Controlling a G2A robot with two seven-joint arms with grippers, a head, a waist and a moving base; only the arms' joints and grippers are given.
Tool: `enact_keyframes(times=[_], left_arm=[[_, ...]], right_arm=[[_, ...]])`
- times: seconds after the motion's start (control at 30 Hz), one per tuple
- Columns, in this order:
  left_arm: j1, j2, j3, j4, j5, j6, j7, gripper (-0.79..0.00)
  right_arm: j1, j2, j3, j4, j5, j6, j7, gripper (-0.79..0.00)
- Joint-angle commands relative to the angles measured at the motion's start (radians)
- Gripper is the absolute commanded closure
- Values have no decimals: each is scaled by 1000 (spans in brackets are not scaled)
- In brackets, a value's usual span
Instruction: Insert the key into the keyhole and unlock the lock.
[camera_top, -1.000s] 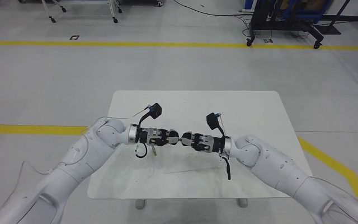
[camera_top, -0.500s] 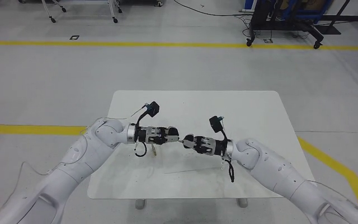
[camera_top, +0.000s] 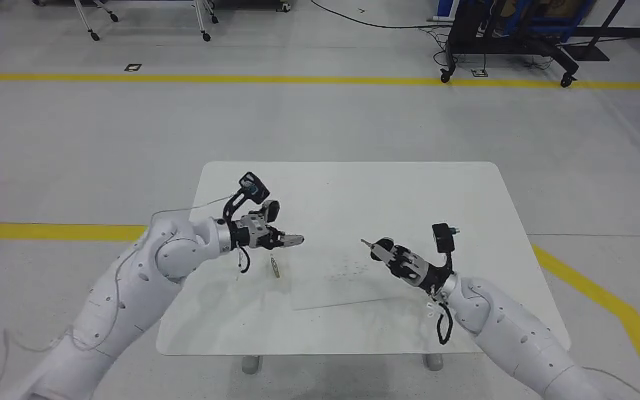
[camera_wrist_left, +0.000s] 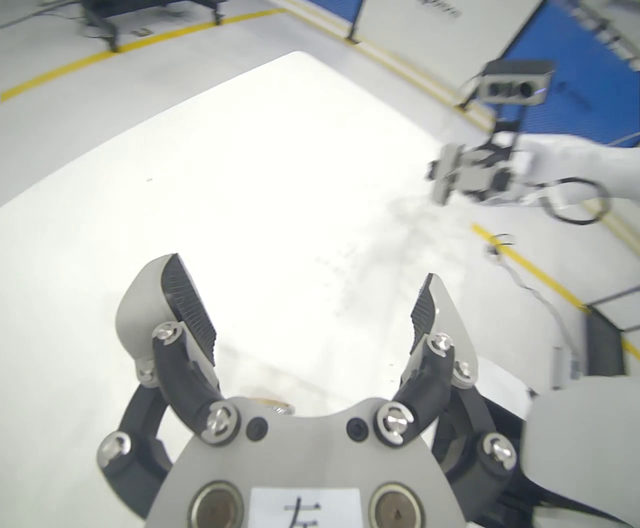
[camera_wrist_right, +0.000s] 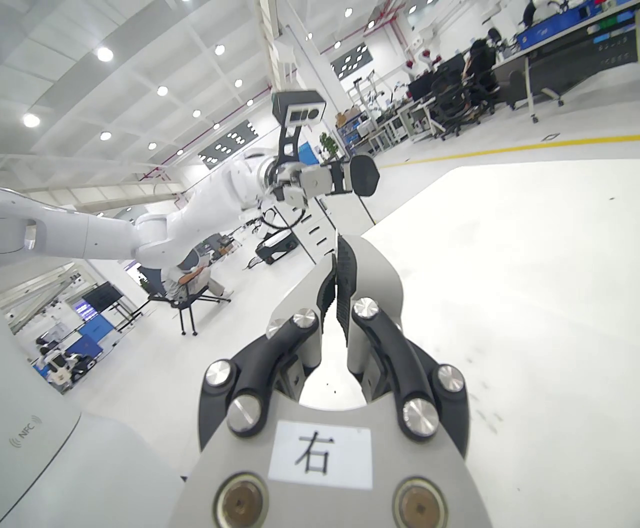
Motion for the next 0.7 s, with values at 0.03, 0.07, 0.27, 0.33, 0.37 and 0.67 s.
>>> enact_keyframes(times=[0.03, 0.07, 0.27, 0.33, 0.37, 0.67], left_arm=[[169, 32, -58, -169, 182, 221, -32, -785], [204, 38, -69, -201, 219, 271, -50, -785], [325, 46, -85, -292, 330, 477, -101, -785], [337, 43, -79, -293, 334, 494, -112, -742], [339, 40, -76, -292, 336, 504, -118, -690], [303, 9, -34, -236, 318, 532, -120, -329]], right_arm=[[-52, 11, 65, -24, -53, 1, -73, 0], [-65, 13, 85, -33, -68, 8, -92, 0], [-122, 18, 155, -106, -133, 39, -158, 0], [-122, 18, 155, -106, -133, 39, -158, 0], [-122, 18, 155, -106, -133, 39, -158, 0], [-122, 18, 155, -106, -133, 39, -158, 0]])
